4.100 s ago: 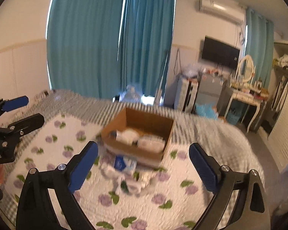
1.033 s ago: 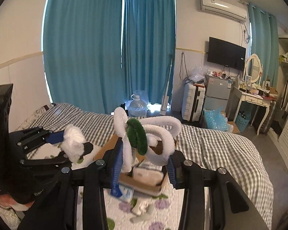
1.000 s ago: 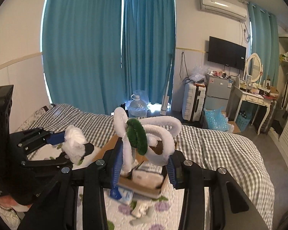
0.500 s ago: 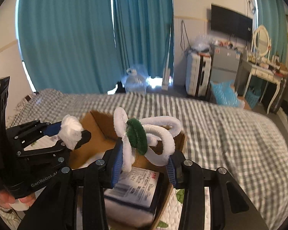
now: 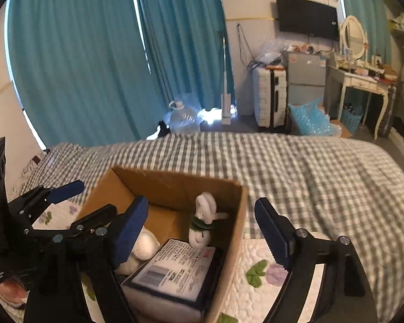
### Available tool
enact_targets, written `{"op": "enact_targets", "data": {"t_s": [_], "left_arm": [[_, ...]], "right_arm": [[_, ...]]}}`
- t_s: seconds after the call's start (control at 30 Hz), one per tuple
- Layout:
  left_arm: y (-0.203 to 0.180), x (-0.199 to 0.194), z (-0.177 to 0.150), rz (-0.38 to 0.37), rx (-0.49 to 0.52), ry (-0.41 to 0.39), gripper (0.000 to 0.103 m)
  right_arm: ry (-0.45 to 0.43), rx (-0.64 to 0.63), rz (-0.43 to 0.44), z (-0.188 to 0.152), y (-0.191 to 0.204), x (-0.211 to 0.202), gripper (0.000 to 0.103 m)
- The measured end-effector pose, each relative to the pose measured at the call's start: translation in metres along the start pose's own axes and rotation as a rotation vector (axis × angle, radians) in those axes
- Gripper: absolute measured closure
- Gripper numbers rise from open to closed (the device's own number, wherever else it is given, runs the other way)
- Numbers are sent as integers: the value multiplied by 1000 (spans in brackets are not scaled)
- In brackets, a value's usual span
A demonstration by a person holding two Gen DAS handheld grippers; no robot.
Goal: Organize soft objects
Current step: 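Lift both items over the box and release them inside, then reach back to the bed and grasp the white glove with the right tool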
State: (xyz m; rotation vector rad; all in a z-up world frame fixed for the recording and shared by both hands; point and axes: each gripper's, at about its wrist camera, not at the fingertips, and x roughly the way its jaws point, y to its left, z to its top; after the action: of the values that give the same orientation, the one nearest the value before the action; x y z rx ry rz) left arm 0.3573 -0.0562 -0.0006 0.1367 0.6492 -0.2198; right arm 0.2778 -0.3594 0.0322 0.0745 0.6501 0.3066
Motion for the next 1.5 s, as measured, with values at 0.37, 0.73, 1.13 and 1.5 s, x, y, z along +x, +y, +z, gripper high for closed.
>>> {"op": "enact_targets", "data": {"t_s": [0.37, 0.73, 1.13, 1.5], "left_arm": [[-18, -211, 43, 54, 30, -266, 15], [-12, -311, -7, 87, -47, -361, 13], [-17, -186, -117, 65, -41, -100, 13], [-25, -64, -185, 90, -36, 124, 13]], "right_arm": [[-215, -100, -69, 44, 42, -221, 13], [-236, -219, -65, -8, 81, -315, 5], [48, -213, 6, -129, 62, -179, 5], [395, -140, 1, -207, 18, -13, 33]]}}
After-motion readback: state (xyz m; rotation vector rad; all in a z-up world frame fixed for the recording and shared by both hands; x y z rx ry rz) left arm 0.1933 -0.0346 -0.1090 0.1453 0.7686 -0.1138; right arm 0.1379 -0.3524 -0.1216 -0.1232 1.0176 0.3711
